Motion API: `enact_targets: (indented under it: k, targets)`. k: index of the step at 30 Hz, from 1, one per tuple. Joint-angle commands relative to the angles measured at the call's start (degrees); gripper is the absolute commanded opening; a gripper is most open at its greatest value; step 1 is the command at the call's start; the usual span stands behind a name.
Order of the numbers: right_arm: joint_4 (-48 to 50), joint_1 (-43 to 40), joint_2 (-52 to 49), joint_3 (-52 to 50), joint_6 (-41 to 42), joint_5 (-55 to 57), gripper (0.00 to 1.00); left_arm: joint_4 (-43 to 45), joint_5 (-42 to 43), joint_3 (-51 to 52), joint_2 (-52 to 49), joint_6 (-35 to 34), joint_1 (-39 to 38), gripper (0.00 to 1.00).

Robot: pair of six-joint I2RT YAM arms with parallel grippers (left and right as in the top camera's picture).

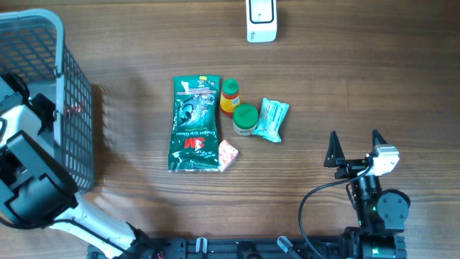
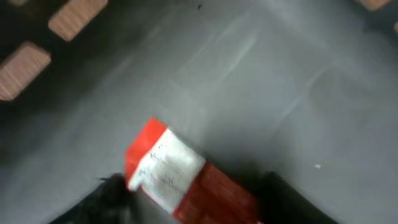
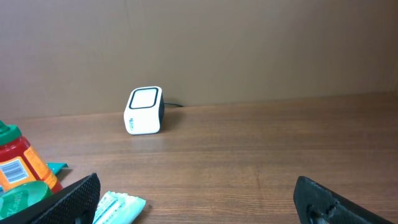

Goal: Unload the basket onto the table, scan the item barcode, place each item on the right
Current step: 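Reach left gripper into basket and grasp the red stick packet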

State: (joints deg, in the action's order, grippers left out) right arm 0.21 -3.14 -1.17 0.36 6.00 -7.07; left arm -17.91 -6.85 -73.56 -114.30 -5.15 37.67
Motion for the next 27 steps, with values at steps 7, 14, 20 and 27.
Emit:
enact_targets:
  k: [7,14,20,27]
  targets:
    - [0.22,0.17,0.22,-0.07,0.15,-0.04,1.0,6.45,-3.48,1.38,-2.64,11.1,0.31,0.98]
    - [0.22,0.17,0.2,-0.07,0.15,-0.04,1.0,4.46,-3.52,1.36,-2.6,8.74,0.33,1.0]
    - [0.22,0.17,0.2,-0.07,0.13,-0.04,1.0,-0.07,-4.79,1.36,-2.6,-8.26,0.33,1.0]
    - [0.22,0.17,0.2,-0.07,0.15,-0.04,1.0,-3.85,-1.46,1.38,-2.62,-15.34,0.31,1.0]
